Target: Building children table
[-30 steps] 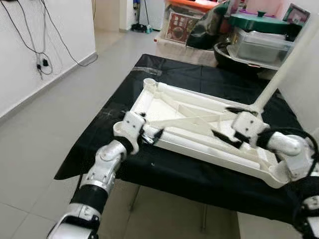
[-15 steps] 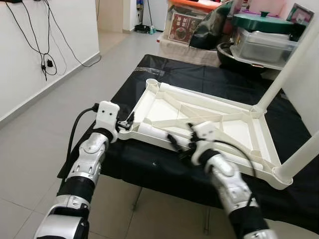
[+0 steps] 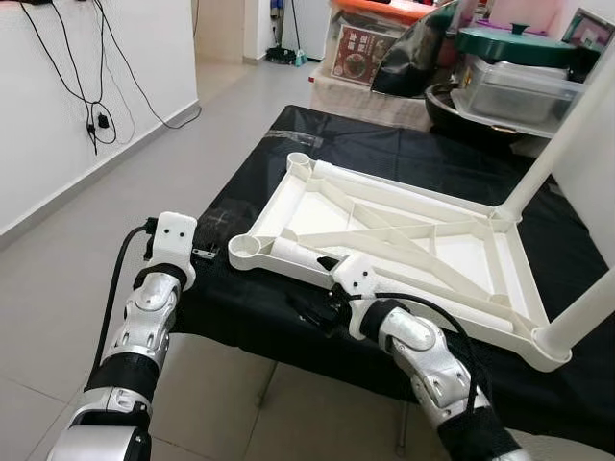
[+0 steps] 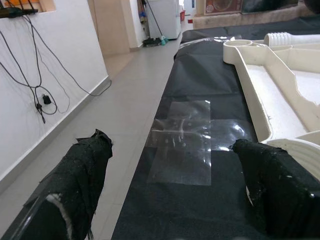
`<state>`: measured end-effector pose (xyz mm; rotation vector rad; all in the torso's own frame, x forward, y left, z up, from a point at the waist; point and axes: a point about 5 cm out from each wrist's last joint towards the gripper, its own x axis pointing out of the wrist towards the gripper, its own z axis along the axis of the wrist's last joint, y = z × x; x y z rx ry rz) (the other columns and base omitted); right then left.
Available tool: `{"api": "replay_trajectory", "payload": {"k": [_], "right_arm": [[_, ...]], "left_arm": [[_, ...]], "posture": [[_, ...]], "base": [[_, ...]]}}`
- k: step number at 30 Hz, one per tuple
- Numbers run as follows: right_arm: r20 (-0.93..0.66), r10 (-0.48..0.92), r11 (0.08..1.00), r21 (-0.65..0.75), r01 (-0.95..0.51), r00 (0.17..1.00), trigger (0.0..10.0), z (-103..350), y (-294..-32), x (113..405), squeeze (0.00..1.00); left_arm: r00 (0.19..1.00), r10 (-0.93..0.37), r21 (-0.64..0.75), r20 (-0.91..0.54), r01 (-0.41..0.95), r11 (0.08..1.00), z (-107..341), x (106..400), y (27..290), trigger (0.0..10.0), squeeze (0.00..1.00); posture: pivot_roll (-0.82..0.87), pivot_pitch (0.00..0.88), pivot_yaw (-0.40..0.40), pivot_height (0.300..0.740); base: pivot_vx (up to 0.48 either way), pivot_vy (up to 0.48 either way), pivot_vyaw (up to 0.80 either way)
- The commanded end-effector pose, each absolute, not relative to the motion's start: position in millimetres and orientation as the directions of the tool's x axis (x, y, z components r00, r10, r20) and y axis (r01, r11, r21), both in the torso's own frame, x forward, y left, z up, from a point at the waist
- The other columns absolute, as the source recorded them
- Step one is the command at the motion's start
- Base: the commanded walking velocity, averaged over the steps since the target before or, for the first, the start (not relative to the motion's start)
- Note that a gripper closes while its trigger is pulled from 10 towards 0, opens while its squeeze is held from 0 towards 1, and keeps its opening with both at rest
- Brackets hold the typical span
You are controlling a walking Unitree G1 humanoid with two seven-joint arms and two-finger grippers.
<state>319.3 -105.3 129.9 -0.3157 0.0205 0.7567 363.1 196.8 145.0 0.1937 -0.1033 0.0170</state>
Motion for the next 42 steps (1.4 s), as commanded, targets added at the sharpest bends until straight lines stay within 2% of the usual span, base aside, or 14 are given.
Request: {"api": "replay_trajectory", "payload": {"k": [1, 4, 6, 10, 13, 18, 27, 36, 42], "right_arm": [[-0.148, 0.646, 0.69, -0.307, -0.656, 0.749, 10.0, 133, -114, 325, 0.0], [-0.048, 0.513, 0.833, -0.212, -0.511, 0.857, 10.0, 150, -125, 331, 0.0], [-0.048, 0.513, 0.833, -0.212, -0.511, 0.857, 10.0, 150, -125, 331, 0.0], [0.032, 0.353, 0.933, -0.084, -0.349, 0.935, 10.0, 154, -134, 324, 0.0], [0.056, 0.282, 0.959, -0.04, -0.28, 0.958, 10.0, 154, -140, 316, 0.0], [0.067, 0.228, 0.974, -0.003, -0.228, 0.971, 10.0, 154, -144, 312, 0.0], [0.064, 0.175, 0.984, 0.031, -0.177, 0.983, 10.0, 155, -140, 306, 0.0], [0.078, 0.155, 0.988, -0.014, -0.155, 0.985, 10.0, 162, -139, 305, 0.0], [0.088, 0.152, 0.988, -0.018, -0.151, 0.984, 10.0, 167, -137, 303, 0.0]], "left_arm": [[0.996, 0.002, 0.207, 0.09, -0.02, 0.978, 140, 362, 197, 10.0, 0.0], [0.995, -0.019, 0.183, 0.095, 0.002, 0.983, 137, 360, 191, 10.0, 0.0], [0.995, -0.019, 0.183, 0.095, 0.002, 0.983, 137, 360, 191, 10.0, 0.0], [0.99, -0.088, 0.152, 0.107, 0.071, 0.986, 136, 355, 180, 10.0, 0.0], [0.987, -0.121, 0.142, 0.102, 0.106, 0.984, 135, 355, 175, 10.0, 0.0], [0.986, -0.142, 0.126, 0.088, 0.13, 0.983, 135, 357, 171, 10.0, 0.0], [0.979, -0.183, 0.115, 0.089, 0.173, 0.978, 136, 358, 160, 10.0, 0.0], [0.975, -0.201, 0.106, 0.096, 0.19, 0.976, 134, 355, 154, 10.0, 0.0], [0.973, -0.198, 0.113, 0.119, 0.185, 0.976, 137, 355, 153, 10.0, 0.0]], "posture": [[0.21, 0.0, -0.148, 0.74], [0.2, 0.0, -0.15, 0.74], [0.2, 0.0, -0.15, 0.74], [0.18, 0.0, -0.131, 0.74], [0.17, 0.0, -0.12, 0.74], [0.16, 0.0, -0.113, 0.74], [0.15, 0.0, -0.114, 0.74], [0.15, 0.0, -0.117, 0.74], [0.15, 0.0, -0.121, 0.74]], "base": [[0.0, 0.0, 0.0], [0.0, 0.0, 0.0], [0.0, 0.0, 0.0], [0.0, 0.0, 0.0], [0.0, 0.0, 0.0], [0.0, 0.177, -0.4], [0.0, 0.478, -0.73], [0.0, 0.48, 0.0], [0.0, 0.0, 0.0]]}}
